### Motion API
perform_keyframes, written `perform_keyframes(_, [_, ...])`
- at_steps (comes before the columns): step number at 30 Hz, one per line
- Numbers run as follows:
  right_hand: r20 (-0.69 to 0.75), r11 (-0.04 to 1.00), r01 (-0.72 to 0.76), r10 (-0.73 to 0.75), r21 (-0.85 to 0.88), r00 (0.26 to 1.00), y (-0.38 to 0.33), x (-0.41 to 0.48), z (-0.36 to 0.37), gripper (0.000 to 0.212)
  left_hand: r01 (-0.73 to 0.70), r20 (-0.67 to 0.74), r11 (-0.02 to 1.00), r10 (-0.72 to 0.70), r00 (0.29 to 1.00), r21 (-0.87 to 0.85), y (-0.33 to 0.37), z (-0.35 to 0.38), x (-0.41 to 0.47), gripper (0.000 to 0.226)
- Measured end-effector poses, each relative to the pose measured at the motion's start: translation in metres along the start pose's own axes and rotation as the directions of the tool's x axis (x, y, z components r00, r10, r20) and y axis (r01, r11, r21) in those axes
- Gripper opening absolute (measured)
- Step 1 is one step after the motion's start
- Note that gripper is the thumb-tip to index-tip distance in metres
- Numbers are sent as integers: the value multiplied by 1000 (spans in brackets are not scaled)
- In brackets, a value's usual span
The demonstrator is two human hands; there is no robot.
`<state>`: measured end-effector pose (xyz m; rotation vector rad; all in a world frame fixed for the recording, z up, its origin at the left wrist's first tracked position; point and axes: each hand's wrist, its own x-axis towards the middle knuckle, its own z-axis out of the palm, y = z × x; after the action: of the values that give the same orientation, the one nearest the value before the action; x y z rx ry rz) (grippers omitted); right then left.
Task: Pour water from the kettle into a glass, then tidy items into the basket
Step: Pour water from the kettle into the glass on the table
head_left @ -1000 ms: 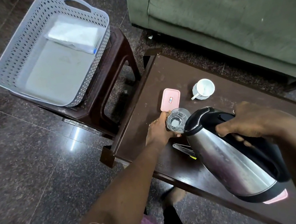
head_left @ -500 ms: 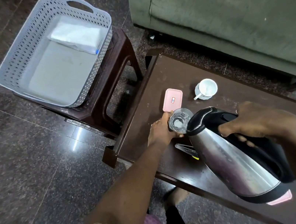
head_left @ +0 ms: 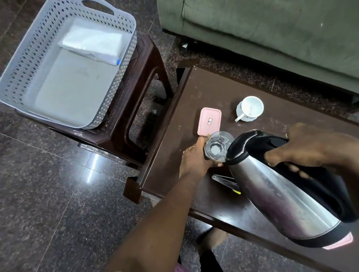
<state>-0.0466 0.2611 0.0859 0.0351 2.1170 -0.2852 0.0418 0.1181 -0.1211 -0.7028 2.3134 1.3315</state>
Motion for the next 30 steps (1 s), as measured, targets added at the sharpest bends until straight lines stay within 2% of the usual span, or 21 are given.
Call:
perform_keyframes(15, [5, 1000, 5, -5, -11, 1000, -3, -3, 0, 29, 2, -7, 999, -1, 1000, 33, 3, -1, -2, 73])
perform_keyframes(19, [17, 1000, 1, -1, 6, 1000, -5, -2, 1, 23, -3, -8, 998, 4, 1000, 58, 4, -2, -2, 73])
perform_keyframes(30, [3, 1000, 0, 0, -16, 1000, -4, 1, 4, 23, -22, -10, 996, 23, 1000, 88, 4, -2, -1, 73])
